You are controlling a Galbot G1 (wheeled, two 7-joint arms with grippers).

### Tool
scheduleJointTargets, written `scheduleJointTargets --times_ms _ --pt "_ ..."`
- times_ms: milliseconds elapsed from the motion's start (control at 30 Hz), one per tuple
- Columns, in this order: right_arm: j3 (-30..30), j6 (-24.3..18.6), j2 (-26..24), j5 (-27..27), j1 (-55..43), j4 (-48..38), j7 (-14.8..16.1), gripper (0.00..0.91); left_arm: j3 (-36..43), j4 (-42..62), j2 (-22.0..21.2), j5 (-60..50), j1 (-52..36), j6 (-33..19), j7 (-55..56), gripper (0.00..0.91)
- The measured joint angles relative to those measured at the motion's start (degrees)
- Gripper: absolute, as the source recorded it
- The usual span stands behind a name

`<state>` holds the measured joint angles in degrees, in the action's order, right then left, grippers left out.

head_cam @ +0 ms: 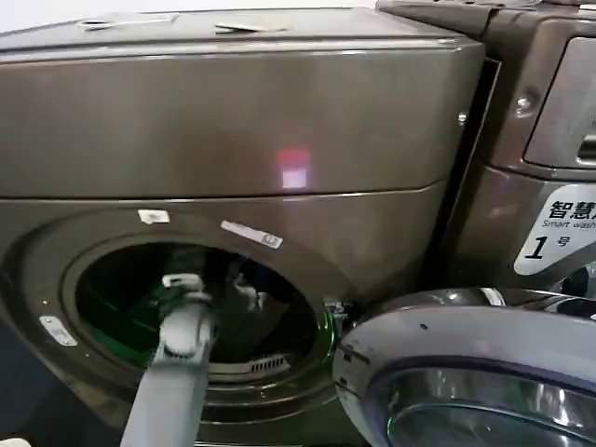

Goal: Grasp the clothes from the dryer.

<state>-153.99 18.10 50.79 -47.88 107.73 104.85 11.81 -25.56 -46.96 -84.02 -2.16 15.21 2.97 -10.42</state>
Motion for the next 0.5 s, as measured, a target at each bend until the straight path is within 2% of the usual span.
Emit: scheduleJointTargets --times_ms 267,500 --pt "0.21 0.03 -0.40 -0.02 0.04 -0.36 0.26 0.907 7.32 13.46 2.09 -8.29 -8.96 -0.47 -10.91 0.907" --pt "0.05 0.03 -0.21 -0.07 0.12 -0.63 0.41 0.907 14.20 23.01 4.15 -21.57 -15.12 -2.41 -22.60 0.907"
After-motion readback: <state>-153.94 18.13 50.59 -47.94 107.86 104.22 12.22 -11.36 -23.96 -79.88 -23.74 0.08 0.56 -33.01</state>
